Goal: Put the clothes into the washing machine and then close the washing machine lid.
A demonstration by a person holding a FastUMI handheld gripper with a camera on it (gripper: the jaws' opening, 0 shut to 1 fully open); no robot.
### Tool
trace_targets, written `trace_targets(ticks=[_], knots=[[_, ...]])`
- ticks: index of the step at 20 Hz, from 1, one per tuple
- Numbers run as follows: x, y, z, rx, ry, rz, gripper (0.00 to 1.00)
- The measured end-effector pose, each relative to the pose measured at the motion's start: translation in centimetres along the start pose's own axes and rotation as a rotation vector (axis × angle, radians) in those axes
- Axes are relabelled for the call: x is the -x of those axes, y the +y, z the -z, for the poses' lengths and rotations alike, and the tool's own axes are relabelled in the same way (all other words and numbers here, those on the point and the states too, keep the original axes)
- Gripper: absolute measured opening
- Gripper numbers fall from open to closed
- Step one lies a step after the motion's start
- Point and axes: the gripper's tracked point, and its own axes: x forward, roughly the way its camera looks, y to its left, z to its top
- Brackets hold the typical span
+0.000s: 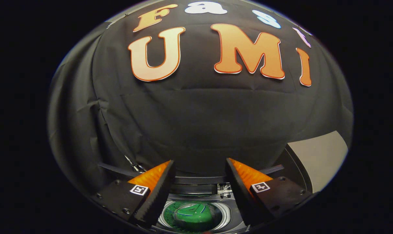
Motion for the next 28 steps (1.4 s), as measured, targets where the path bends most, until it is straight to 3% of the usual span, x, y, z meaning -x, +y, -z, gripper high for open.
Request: trace_targets(ticks=[28], knots=[[6.3,-0.1,5.8,0.004,-0.101,-0.001,0.99]])
